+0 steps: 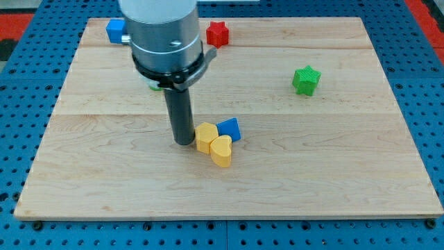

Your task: Push the blue cube closer to the green circle

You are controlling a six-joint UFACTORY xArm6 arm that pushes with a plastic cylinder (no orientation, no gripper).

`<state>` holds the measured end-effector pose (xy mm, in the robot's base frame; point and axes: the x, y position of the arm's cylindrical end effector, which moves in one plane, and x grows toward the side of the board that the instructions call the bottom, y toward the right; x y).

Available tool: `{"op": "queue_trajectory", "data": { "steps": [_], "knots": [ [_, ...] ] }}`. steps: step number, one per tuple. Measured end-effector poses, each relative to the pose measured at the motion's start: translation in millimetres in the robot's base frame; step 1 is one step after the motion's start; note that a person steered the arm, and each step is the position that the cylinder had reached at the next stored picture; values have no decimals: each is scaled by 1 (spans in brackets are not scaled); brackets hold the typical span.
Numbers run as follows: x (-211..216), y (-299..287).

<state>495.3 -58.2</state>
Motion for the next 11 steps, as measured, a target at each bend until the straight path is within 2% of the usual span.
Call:
{"op": "queue_trajectory", "data": {
  "steps": [1,3,4,5,6,7,8,9,11],
  "knots": [
    [-56,-31],
    [-184,31],
    [-234,-33],
    [-293,-53],
    [-304,-77],
    [-304,-166],
    [-274,-182],
    [-223,-157],
    [-267,-208]
  ]
}}
